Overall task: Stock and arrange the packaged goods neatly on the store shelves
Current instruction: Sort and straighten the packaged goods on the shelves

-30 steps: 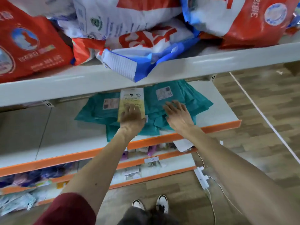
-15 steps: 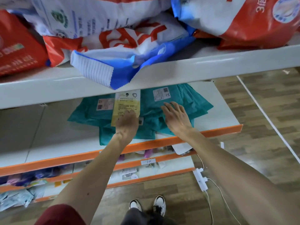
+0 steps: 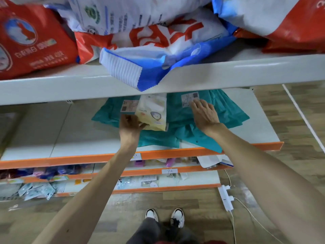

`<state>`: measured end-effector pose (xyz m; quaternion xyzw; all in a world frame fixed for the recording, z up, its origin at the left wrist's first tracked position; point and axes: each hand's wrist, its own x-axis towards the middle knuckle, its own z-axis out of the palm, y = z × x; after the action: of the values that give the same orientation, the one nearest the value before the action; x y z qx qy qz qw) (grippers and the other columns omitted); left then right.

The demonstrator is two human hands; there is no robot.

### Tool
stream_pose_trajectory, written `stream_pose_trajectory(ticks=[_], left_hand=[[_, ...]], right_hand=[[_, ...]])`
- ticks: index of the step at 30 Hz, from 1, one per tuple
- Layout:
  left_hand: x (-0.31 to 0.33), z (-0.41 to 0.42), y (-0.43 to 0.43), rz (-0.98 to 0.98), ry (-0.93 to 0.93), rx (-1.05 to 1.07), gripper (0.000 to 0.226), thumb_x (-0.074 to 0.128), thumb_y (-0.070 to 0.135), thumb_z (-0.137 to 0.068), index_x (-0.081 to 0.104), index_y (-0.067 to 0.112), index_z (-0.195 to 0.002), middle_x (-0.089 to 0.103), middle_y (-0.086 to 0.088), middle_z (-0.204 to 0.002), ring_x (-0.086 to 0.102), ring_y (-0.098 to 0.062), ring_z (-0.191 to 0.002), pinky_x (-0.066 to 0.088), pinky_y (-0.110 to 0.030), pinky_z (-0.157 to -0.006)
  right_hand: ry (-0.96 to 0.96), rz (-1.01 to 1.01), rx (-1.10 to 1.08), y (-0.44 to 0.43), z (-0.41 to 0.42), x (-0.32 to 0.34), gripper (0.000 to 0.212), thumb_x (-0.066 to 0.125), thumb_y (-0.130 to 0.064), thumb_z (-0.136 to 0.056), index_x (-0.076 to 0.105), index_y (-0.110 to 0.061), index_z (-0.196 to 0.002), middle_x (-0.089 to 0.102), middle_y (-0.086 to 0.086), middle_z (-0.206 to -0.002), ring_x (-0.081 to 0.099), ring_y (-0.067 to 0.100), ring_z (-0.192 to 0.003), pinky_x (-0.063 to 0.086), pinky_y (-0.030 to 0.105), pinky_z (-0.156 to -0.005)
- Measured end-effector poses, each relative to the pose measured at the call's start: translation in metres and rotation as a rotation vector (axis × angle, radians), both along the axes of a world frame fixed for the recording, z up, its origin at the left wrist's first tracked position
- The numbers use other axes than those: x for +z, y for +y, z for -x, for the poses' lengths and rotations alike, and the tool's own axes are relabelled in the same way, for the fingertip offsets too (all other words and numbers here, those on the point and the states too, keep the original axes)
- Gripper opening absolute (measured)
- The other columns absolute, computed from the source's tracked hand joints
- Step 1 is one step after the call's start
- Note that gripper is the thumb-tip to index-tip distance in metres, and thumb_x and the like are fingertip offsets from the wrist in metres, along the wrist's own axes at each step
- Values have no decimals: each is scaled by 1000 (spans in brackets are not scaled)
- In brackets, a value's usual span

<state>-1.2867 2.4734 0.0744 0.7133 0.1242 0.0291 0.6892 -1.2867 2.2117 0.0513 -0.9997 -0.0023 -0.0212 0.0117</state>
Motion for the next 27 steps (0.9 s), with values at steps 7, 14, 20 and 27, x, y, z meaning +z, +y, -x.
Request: stream_pose_trajectory(ticks=[7,14,20,27], left_hand=[[-26,-12,14,-792,165,-109,25,63,19,-82,49,8,-99,61,-9,-92,58,-33,-91,52,-40,-77],[-29,-45,-37,-1157,143,-252,83,71,54,-76,39,-2,-126,46,-19,-128,44,-37,-116,40,-45,-93],[-38,-39,-54,-1152,266,-155,80,80,43,-71,38,-2,-122,42,-20,-124,46,-35,-113,43,-41,-92],[-30,-40,-42,-1048,440,-241,80,79,27,-74,36,-1,-135,38,-26,-138,38,-40,-129,33,-47,-107]], right_hand=[[96,233,24,11,-11,-3,51,58,-6,-88,39,-7,-135,50,17,-128,48,34,-112,41,41,-98],[104,145,-57,12,-13,-19,65,44,-1,-93,15,-4,-151,20,14,-158,15,32,-147,25,42,-114],[7,361,5,13,6,-19,40,37,-1,-81,56,-3,-116,64,16,-105,60,33,-93,45,40,-83],[-24,425,-48,7,39,13,41,80,-3,-56,66,-3,-95,66,12,-76,61,28,-67,49,34,-63]])
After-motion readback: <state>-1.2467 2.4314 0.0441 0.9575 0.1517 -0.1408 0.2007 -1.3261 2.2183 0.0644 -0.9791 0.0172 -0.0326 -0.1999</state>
